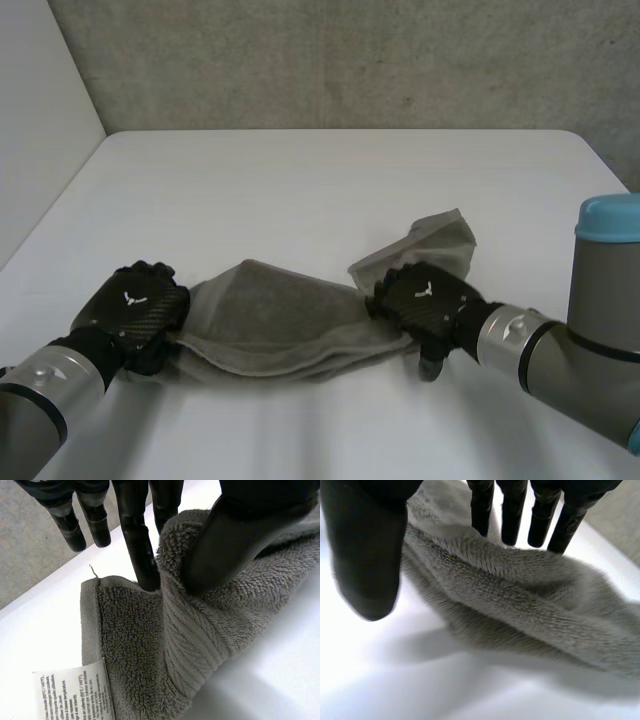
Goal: Fold the towel.
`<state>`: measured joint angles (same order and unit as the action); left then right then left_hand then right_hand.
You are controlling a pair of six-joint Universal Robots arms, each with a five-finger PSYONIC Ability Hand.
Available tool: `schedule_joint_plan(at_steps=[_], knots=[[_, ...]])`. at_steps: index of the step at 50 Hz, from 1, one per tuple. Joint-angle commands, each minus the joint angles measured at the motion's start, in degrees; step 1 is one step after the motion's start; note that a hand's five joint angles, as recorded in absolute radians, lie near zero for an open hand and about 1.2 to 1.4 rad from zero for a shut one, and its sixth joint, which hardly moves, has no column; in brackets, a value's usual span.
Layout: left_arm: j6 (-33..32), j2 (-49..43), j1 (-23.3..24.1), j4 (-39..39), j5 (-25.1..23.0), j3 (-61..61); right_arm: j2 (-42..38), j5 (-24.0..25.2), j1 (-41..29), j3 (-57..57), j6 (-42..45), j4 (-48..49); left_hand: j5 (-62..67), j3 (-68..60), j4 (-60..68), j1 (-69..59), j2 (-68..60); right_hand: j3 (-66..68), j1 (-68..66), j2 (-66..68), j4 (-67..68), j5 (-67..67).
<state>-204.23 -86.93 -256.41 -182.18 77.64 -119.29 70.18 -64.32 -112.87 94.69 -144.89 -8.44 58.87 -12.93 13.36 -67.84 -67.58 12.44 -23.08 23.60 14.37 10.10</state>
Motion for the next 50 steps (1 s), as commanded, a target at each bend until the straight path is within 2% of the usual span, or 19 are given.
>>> schedule_joint_plan(at_steps=[1, 5, 13, 16, 20, 24, 26, 29, 40, 45, 48, 49, 50], knots=[[0.1, -0.1, 0.0, -0.1, 0.0, -0.4, 0.3, 0.5, 0.2, -2.1, 0.3, 6.2, -1.1, 2.9, -3.4, 0.1, -0.2, -2.4, 12.1, -12.7, -4.4, -9.2], [0.0, -0.1, 0.1, -0.1, 0.1, -0.5, -0.6, 0.5, 0.0, -2.8, 1.7, 8.7, -1.3, 2.9, -3.4, 0.3, 0.0, -2.4, 12.2, -12.7, -4.4, -9.2], [0.1, 0.1, 0.2, -0.1, 0.0, -1.3, -4.4, 1.8, -0.8, -6.3, 10.9, 9.0, -1.3, 2.9, -3.4, 0.3, 0.0, -2.4, 11.6, -12.2, -4.4, -8.7], [0.0, 0.1, 0.3, -0.1, 0.0, -1.6, -6.2, 3.8, -1.0, -8.4, 14.2, 7.2, -1.3, 2.9, -3.4, 0.3, 0.0, -2.4, 10.0, -10.5, -4.4, -7.0], [0.0, 0.1, 0.6, -0.1, 0.0, -1.7, -7.5, 6.0, -2.4, -10.2, 20.7, 0.0, -1.3, 2.9, -3.4, 0.3, 0.0, -2.4, 8.1, -8.6, -4.4, -5.1], [0.1, 0.1, 0.6, -0.1, 0.1, -1.7, -7.8, 5.8, -2.4, -10.0, 27.2, -3.4, -1.3, 2.9, -3.4, 0.3, 0.0, -2.4, 6.9, -7.5, -4.4, -4.0], [0.1, 0.2, 0.6, 0.0, 0.1, -1.7, -7.9, 5.2, -2.4, -9.3, 33.3, -4.7, -1.3, 2.9, -3.4, 0.3, 0.0, -2.4, 4.1, -4.6, -4.4, -1.1], [0.0, 0.2, 0.6, 0.0, 0.1, -1.7, -7.7, 4.9, -2.4, -8.3, 36.8, -4.9, -1.1, 2.9, -3.4, 0.1, -0.2, -2.4, 0.9, -1.4, -4.4, 2.1], [0.1, 0.1, -0.5, 0.0, 0.1, -1.6, -6.6, 4.8, 0.6, -5.8, 37.3, -5.0, -0.3, 2.9, -3.4, -0.7, -1.0, -2.4, -8.4, 7.8, -4.4, 11.3], [0.0, 0.1, -0.6, 0.0, 0.1, -1.7, -5.6, 5.1, 2.5, -4.2, 37.2, -4.9, -0.3, 2.9, -3.4, -0.7, -1.0, -2.4, -21.0, 20.5, -4.4, 24.0], [0.1, 0.1, -0.5, 0.0, 0.1, -1.7, -4.5, 5.6, 4.1, -2.2, 36.4, -4.4, -0.3, 2.9, -3.4, -0.7, -1.0, -2.4, -43.0, 42.4, -4.4, 45.9], [0.1, 0.1, -0.5, 0.0, 0.1, -1.7, -4.5, 5.6, 4.1, -2.2, 36.4, -4.4, -0.3, 2.9, -3.4, -0.7, -1.0, -2.4, -43.0, 42.5, -4.4, 46.0], [0.1, 0.1, -0.5, 0.0, 0.1, -1.7, -4.5, 5.8, 4.3, -1.9, 35.6, -4.3, -0.3, 2.9, -3.4, -0.7, -1.0, -2.4, -54.0, 53.5, -4.4, 57.0]])
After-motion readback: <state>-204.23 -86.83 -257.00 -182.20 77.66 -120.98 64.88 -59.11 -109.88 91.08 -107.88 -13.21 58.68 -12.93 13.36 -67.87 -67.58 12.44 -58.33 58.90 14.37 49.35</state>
